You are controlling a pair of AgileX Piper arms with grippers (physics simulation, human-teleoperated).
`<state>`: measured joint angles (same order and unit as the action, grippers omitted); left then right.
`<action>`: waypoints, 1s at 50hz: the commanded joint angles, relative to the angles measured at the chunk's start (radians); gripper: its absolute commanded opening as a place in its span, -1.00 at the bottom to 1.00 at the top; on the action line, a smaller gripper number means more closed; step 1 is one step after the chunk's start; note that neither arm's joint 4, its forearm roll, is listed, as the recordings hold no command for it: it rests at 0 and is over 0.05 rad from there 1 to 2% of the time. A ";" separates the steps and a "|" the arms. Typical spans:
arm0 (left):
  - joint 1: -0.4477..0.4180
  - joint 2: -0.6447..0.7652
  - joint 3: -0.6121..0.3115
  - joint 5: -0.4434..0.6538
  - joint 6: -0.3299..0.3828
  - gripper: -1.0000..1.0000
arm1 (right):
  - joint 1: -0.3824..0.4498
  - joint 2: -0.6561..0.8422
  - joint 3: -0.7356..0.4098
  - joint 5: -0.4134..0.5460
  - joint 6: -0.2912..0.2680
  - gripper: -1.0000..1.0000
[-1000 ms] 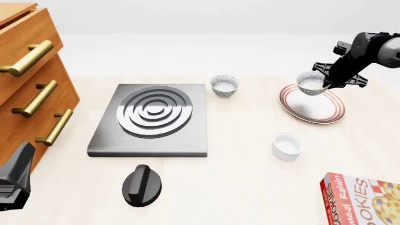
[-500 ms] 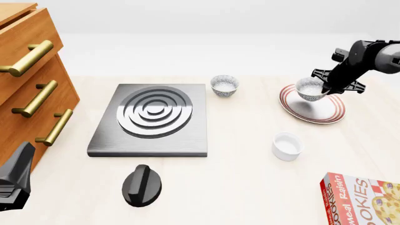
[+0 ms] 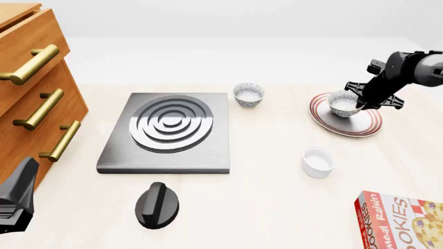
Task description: Pick the akita bowl next to the cookies box and place it on the plate.
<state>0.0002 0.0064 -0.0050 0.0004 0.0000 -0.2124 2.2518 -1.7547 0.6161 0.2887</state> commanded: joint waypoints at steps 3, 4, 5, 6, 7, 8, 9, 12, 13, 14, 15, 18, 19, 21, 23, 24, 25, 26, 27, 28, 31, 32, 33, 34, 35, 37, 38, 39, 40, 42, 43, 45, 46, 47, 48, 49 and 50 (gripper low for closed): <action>0.000 0.000 0.000 0.000 0.000 1.00 | 0.023 0.000 0.096 -0.103 0.010 -1.00; 0.000 0.000 0.000 0.000 0.000 1.00 | 0.023 0.000 0.098 -0.105 0.010 -1.00; 0.000 0.000 0.000 0.000 0.000 1.00 | 0.025 0.001 0.101 -0.108 0.012 -1.00; 0.000 0.000 0.000 0.000 0.000 1.00 | 0.025 0.001 0.101 -0.108 0.012 -1.00; 0.000 0.000 0.000 0.000 0.000 1.00 | 0.022 0.003 0.102 -0.110 0.009 -1.00; 0.000 0.000 0.000 0.000 0.000 1.00 | 0.022 0.003 0.102 -0.110 0.009 -1.00; 0.000 0.000 0.000 0.000 0.000 1.00 | 0.024 0.003 0.104 -0.112 0.012 -1.00; 0.000 0.000 0.000 0.000 0.000 1.00 | 0.020 0.001 0.107 -0.117 0.010 -1.00; 0.000 0.000 0.000 0.000 0.000 1.00 | 0.023 0.000 0.111 -0.122 0.016 -1.00; 0.000 0.000 0.000 0.000 0.000 1.00 | 0.020 -0.002 0.114 -0.127 0.013 -1.00; 0.000 0.000 0.000 0.000 0.000 1.00 | 0.019 -0.007 0.122 -0.135 0.017 -1.00; 0.000 0.000 0.000 0.000 0.000 1.00 | 0.017 -0.008 0.130 -0.140 0.021 1.00; 0.000 0.000 0.000 0.000 0.000 1.00 | 0.018 -0.011 0.137 -0.144 0.025 1.00; 0.000 0.000 0.000 0.000 0.000 1.00 | 0.016 -0.017 0.143 -0.148 0.023 1.00; 0.000 0.000 0.000 0.000 0.000 1.00 | 0.013 -0.023 0.153 -0.153 0.025 1.00; 0.000 0.000 0.000 0.000 0.000 1.00 | 0.012 -0.027 0.159 -0.155 0.025 1.00; 0.000 0.000 0.000 0.000 0.000 1.00 | 0.012 -0.027 0.159 -0.155 0.025 1.00; 0.000 0.000 0.000 0.000 0.000 1.00 | 0.012 -0.028 0.161 -0.155 0.026 1.00; 0.000 0.000 0.000 0.000 0.000 1.00 | 0.011 -0.034 0.167 -0.158 0.028 1.00; 0.000 0.000 0.000 0.000 0.000 1.00 | 0.012 -0.042 0.175 -0.161 0.033 1.00; 0.000 0.000 0.000 0.000 0.000 1.00 | 0.014 -0.058 0.188 -0.166 0.037 1.00; 0.000 0.000 0.000 0.000 0.000 1.00 | 0.015 -0.063 0.191 -0.167 0.037 1.00; 0.000 0.000 0.000 0.000 0.000 1.00 | 0.016 -0.068 0.193 -0.167 0.038 1.00; 0.000 0.000 0.000 0.000 0.000 1.00 | 0.015 -0.080 0.198 -0.168 0.033 1.00; 0.000 0.000 0.000 0.000 0.000 1.00 | 0.015 -0.087 0.202 -0.168 0.034 1.00; 0.000 0.000 0.000 0.000 0.000 1.00 | 0.020 -0.106 0.218 -0.171 0.042 1.00; 0.000 0.000 0.000 0.000 0.000 1.00 | 0.020 -0.106 0.219 -0.171 0.042 1.00; 0.000 0.000 0.000 0.000 0.000 1.00 | 0.019 -0.114 0.225 -0.171 0.041 1.00; 0.000 0.000 0.000 0.000 0.000 1.00 | 0.017 -0.126 0.235 -0.171 0.040 1.00; 0.000 0.000 0.000 0.000 0.000 1.00 | 0.024 -0.148 0.254 -0.178 0.048 1.00; 0.000 0.000 0.000 0.000 0.000 1.00 | 0.025 -0.162 0.265 -0.179 0.049 1.00; 0.000 0.000 0.000 0.000 0.000 1.00 | 0.026 -0.182 0.281 -0.182 0.050 1.00; 0.000 0.000 0.000 0.000 0.000 1.00 | 0.026 -0.182 0.281 -0.182 0.050 1.00; 0.000 0.000 0.000 0.000 0.000 1.00 | 0.031 -0.205 0.302 -0.186 0.058 1.00; 0.000 0.000 0.000 0.000 0.000 1.00 | 0.031 -0.205 0.303 -0.187 0.058 1.00; 0.000 0.000 0.000 0.000 0.000 1.00 | 0.032 -0.219 0.315 -0.190 0.057 1.00; 0.000 0.000 0.000 0.000 0.000 1.00 | 0.035 -0.227 0.325 -0.192 0.062 1.00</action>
<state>0.0002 0.0064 -0.0050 0.0004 0.0000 -0.2147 2.1188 -1.5706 0.5181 0.3290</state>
